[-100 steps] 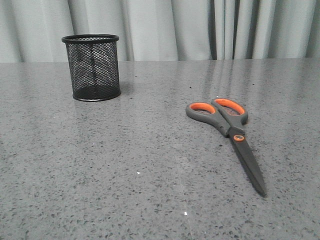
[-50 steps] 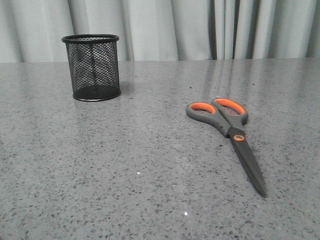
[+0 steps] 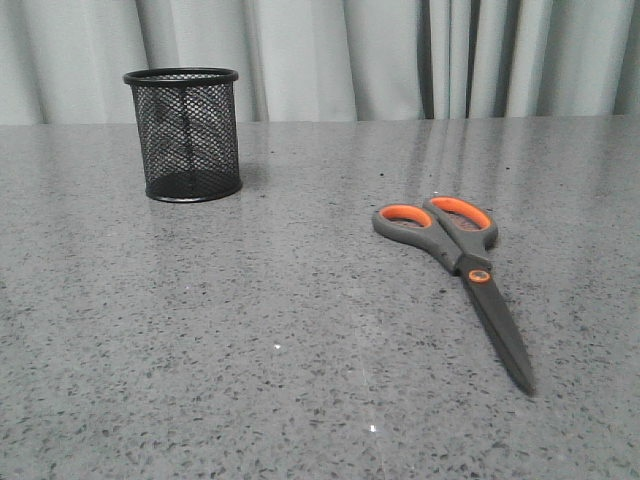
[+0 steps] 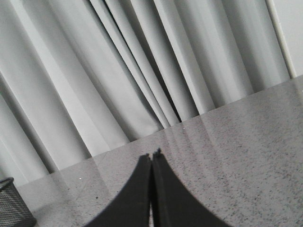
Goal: Put pen and scissors into bin
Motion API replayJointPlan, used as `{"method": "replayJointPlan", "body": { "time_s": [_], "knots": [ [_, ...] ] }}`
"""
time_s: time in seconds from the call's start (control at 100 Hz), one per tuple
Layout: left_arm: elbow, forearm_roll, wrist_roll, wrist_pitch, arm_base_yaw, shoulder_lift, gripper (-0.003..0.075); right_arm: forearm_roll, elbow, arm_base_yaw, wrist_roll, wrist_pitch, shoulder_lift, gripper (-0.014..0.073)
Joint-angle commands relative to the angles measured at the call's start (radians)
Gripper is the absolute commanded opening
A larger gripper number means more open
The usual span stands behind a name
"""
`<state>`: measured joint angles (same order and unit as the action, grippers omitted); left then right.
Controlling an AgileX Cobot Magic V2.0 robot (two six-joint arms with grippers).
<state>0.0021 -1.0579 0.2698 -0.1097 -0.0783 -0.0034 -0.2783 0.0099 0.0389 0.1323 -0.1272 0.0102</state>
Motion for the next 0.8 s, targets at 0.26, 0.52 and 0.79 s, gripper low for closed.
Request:
{"method": "replayJointPlan", "body": {
  "time_s": [0.26,0.52,0.79],
  "knots": [
    [-0.122,0.121,-0.003,0.101,0.001,0.032,0.0332,-0.001,-0.168,-0.005,0.040,-0.031,-0.025,-0.0001],
    [-0.409,0.425,-0.003,0.485,0.001,0.425,0.0330,-0.001,-0.334,-0.005,0.036,0.267,-0.236,0.0227],
    [-0.786,0.644,-0.103,0.779,0.001,0.880,0.0229,-0.001,-0.438,-0.005,0.036,0.344,-0.425,0.0227]
  ]
}}
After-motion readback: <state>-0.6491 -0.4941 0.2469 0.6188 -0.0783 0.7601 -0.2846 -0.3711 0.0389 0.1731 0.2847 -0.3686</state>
